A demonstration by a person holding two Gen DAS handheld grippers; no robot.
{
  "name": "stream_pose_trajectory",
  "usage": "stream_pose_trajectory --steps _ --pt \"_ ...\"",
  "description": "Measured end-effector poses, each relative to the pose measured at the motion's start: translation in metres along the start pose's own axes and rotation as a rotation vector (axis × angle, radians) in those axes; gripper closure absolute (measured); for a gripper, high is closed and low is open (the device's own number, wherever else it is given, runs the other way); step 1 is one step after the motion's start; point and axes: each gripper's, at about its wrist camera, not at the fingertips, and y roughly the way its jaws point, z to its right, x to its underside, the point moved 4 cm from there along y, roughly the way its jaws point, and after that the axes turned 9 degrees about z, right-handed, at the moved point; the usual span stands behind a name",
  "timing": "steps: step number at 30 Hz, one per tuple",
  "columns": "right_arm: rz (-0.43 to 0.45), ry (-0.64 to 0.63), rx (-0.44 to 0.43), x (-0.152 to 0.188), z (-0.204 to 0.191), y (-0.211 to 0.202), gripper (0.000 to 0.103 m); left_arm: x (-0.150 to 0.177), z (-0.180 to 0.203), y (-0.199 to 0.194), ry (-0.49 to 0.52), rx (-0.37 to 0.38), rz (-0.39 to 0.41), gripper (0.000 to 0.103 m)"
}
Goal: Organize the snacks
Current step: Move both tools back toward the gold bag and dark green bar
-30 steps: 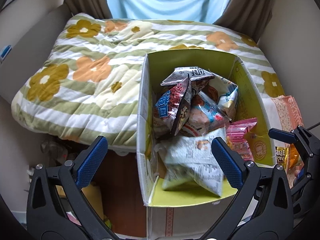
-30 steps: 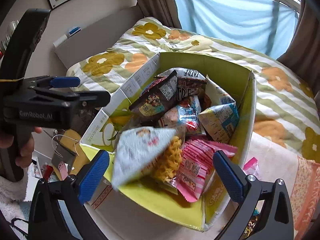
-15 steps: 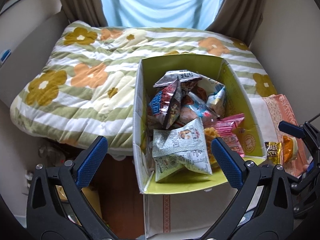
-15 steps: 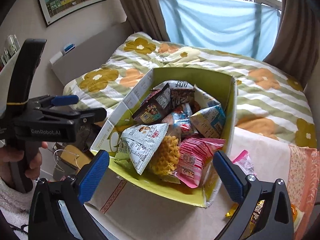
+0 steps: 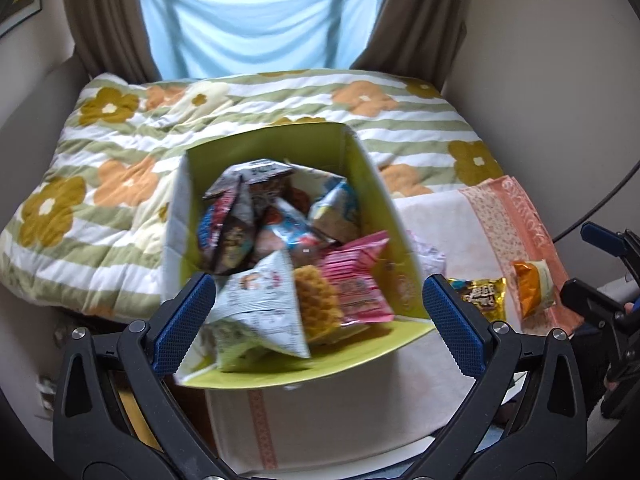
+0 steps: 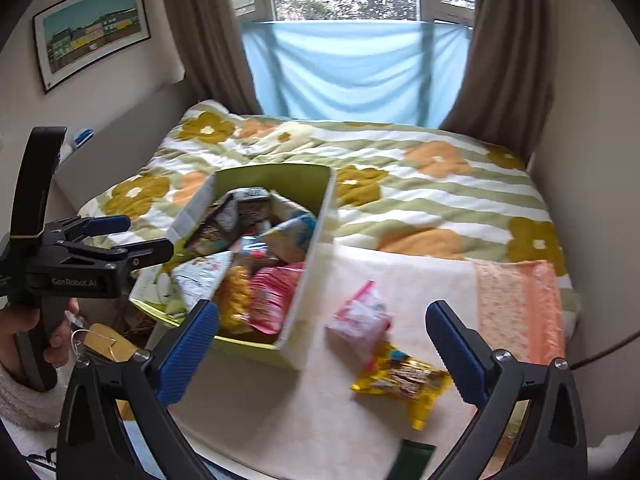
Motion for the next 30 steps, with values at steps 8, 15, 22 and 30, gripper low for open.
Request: stream_pose_trajectory --steps 8,15,22,30 --pt "-0.061 0.063 0.003 0.032 0.075 -0.023 0.0 0.016 0.091 0.015 -0.008 0.021 -0.048 0.0" --pt "-0.182 0.054 -0.001 0.085 0.117 -0.024 0.0 0.046 0.171 0.044 0.0 0.022 -0.13 0.0" --pt "-0.304 0.071 -0.06 0.141 0.132 -0.009 0.0 0.066 0.222 0.066 0.082 0.021 -0.179 0.0" --pt "-0.389 0.186 -0.04 0.198 0.134 0.017 0.0 0.091 0.259 0.127 0.177 0.06 -0.271 0.0"
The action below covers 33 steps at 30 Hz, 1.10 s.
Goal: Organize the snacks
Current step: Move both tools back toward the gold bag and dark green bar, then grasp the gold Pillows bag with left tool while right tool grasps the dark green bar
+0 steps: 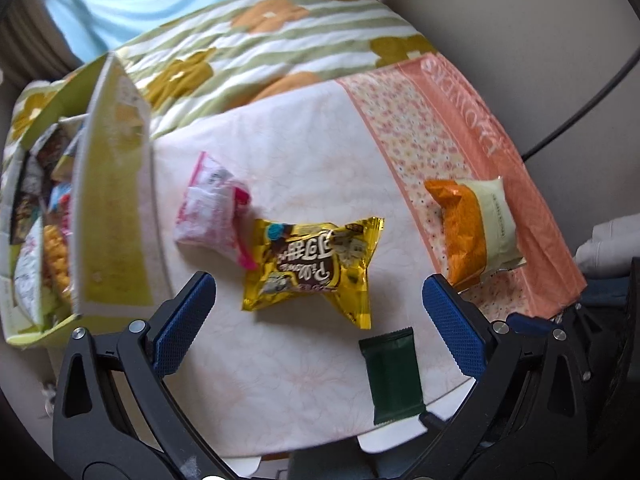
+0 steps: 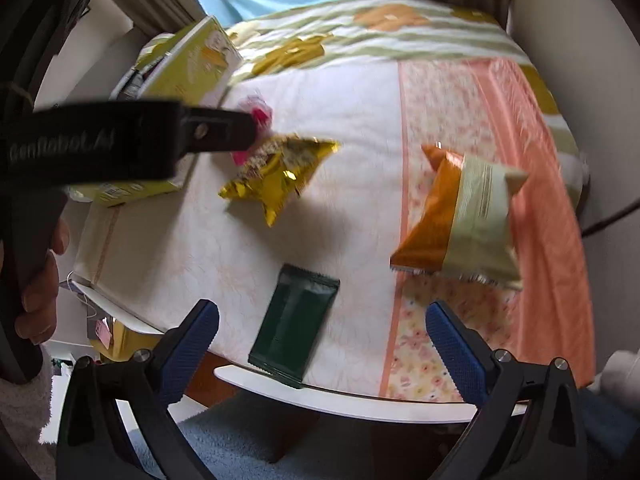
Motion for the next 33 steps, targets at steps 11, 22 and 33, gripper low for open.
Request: stream_pose_trajectory --steps 11,22,33 --pt "0.014 0.051 0.146 0.028 -0.01 0.04 0.0 0.017 0.009 0.061 0.121 0.018 -0.044 0.004" --pt "0.038 0.081 0.25 0.04 -0.028 0.052 0.0 0.025 -0.002 0.083 0.176 0.025 -0.061 0.029" --pt "0.058 0.096 0.314 0.044 -0.041 0.063 0.011 0.026 -0.004 0.081 0.264 0.001 -0.017 0.037"
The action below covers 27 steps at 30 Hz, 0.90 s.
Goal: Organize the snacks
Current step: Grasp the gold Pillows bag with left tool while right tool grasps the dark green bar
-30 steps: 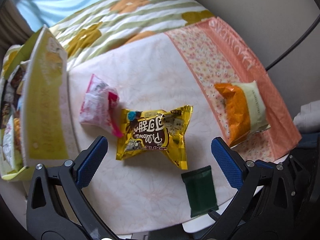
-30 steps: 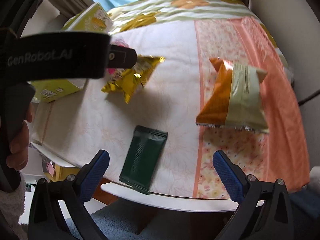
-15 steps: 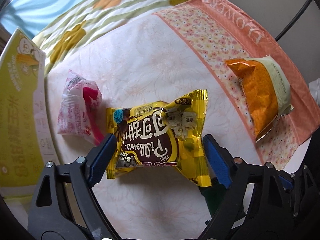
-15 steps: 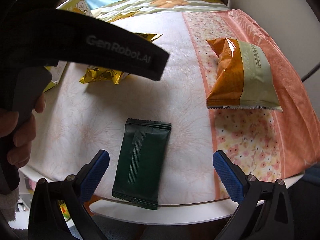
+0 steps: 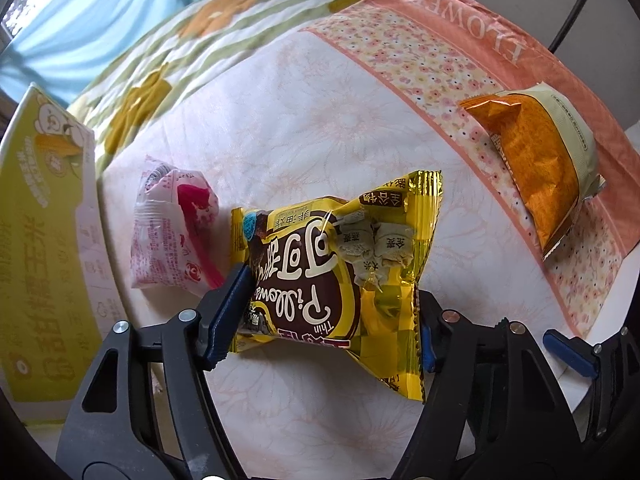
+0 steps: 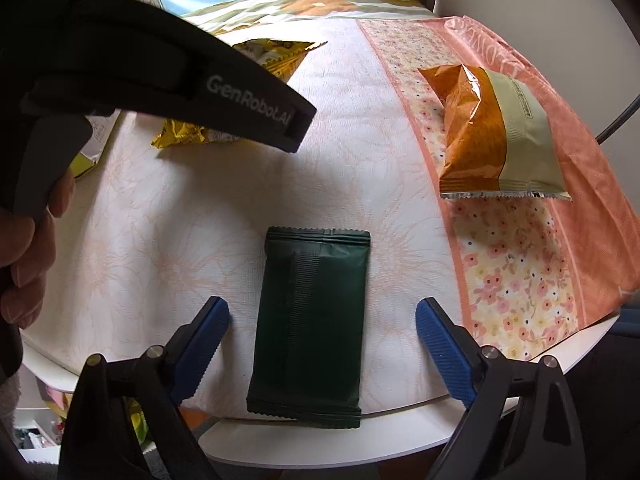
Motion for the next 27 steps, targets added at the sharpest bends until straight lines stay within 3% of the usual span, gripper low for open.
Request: stream_pose_trajectory --steps 9,14,27 --pt "0.025 0.0 0.0 -0.005 0.0 0.0 0.034 -0.002 -0.012 -0.012 -0.065 0.022 0.013 0.04" --pt "0.029 -0.027 -0.028 -0.014 -0.002 0.0 0.06 -0.003 -0.013 -0.019 -0.06 0.004 0.024 0.041" --pt "0.07 -0.019 -0.108 -0.04 0.012 -0.006 0.062 -0.007 -0.024 -0.038 -0.136 -0.034 0.033 0.043"
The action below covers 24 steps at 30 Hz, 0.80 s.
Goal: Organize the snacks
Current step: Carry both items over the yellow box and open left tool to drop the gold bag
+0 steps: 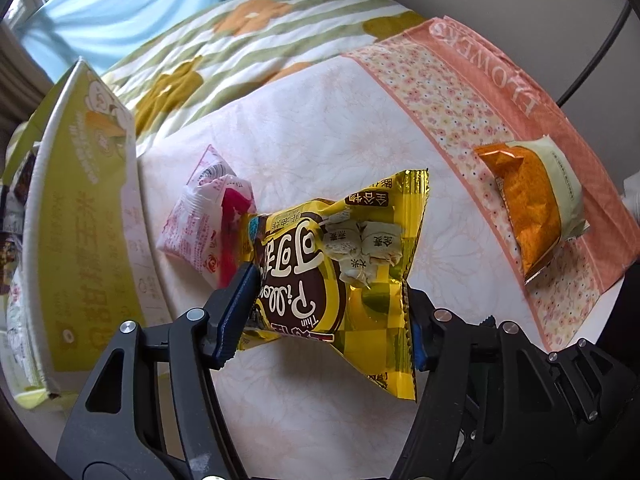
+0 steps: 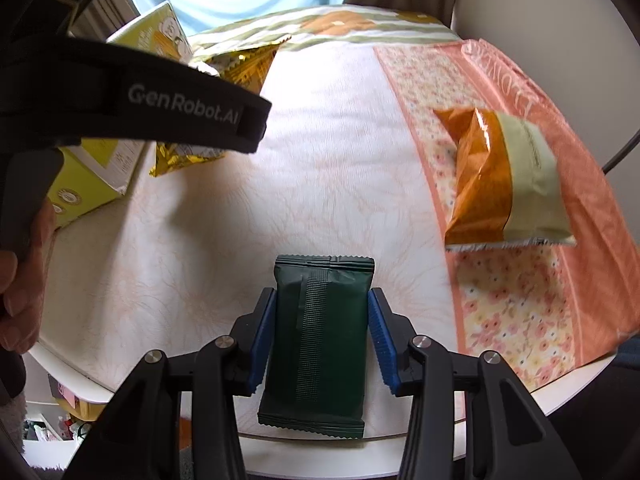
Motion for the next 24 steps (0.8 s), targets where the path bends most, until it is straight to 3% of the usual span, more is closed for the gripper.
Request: stream_pose_trajectory --steps 15,24 --pt "0.104 -0.058 -0.052 -0.044 0.015 -0.048 0.062 -0.03 0.001 -0.065 -0.084 -0.059 0.116 0.044" --pt "0.18 -0.194 -0.136 -0.102 0.005 -0.09 0.062 -0.055 -0.024 -0.125 -0.19 -0.139 0.23 0.044"
